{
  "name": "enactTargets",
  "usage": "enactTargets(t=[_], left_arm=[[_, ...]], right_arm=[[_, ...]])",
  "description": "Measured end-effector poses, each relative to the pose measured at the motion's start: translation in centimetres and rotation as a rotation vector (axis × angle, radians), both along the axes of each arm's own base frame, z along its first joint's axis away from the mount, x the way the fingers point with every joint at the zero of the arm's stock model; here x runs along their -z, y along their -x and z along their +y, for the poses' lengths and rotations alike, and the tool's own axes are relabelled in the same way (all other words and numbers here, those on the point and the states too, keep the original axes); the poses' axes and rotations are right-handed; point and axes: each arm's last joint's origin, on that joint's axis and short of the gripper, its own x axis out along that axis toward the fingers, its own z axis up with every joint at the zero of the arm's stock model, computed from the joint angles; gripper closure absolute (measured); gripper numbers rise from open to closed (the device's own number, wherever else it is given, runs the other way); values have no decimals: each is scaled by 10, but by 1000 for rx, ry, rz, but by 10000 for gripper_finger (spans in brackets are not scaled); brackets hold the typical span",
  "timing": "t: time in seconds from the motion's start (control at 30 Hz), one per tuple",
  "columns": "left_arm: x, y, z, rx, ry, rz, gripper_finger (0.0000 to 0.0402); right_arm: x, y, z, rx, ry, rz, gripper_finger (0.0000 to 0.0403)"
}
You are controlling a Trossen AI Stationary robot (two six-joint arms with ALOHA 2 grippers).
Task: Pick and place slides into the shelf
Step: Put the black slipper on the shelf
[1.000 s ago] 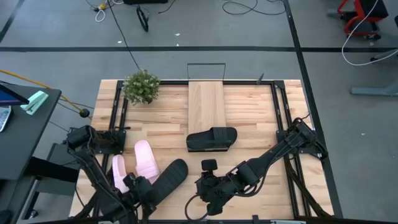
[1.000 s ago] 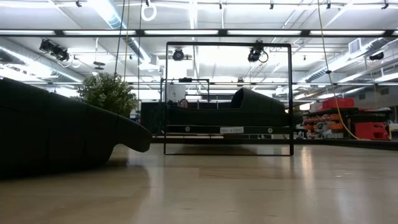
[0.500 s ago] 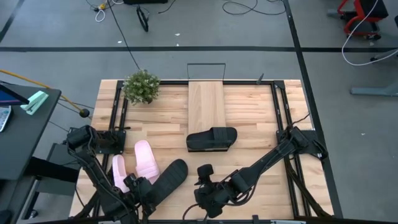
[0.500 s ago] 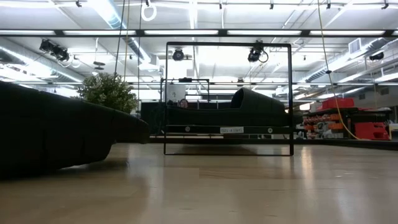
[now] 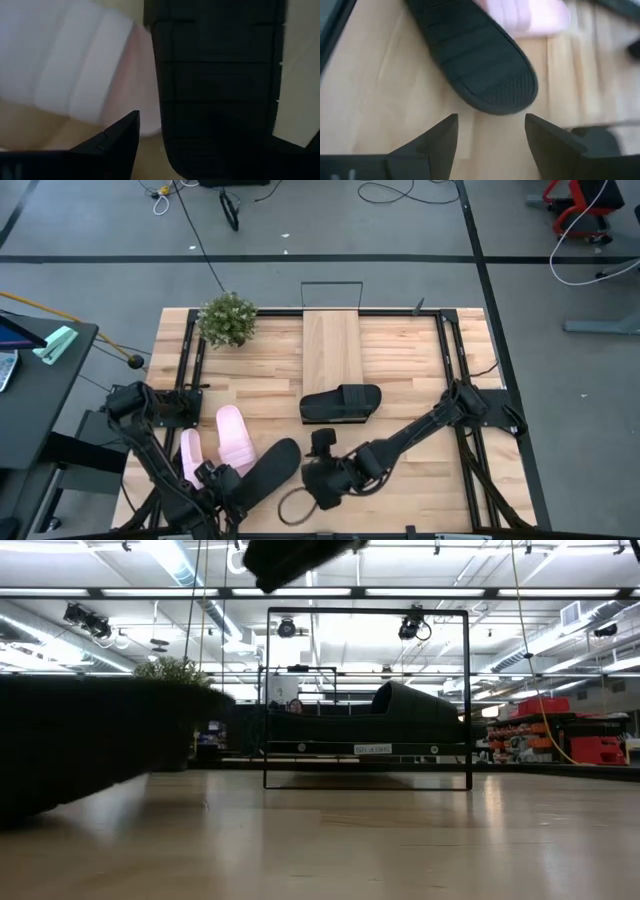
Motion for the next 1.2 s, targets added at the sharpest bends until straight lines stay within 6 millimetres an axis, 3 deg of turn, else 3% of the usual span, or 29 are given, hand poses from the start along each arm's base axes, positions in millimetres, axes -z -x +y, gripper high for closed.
enactTargets(t=[0.23,0.37,0.7,1.0,1.2], left_arm=[[13,10,-3,-38,62,-44,167],[14,10,-3,-41,62,-43,172],[15,10,-3,-42,61,-43,173],[15,10,-3,-45,61,-42,173],[16,10,-3,-45,62,-41,173]], right_arm=[[0,-12,-24,425,-347,-72,167],[1,-17,-34,575,-515,-67,167],[5,-26,-52,663,-718,-12,170],[50,-15,-49,864,-829,-13,179],[66,-17,-47,865,-952,-104,177]])
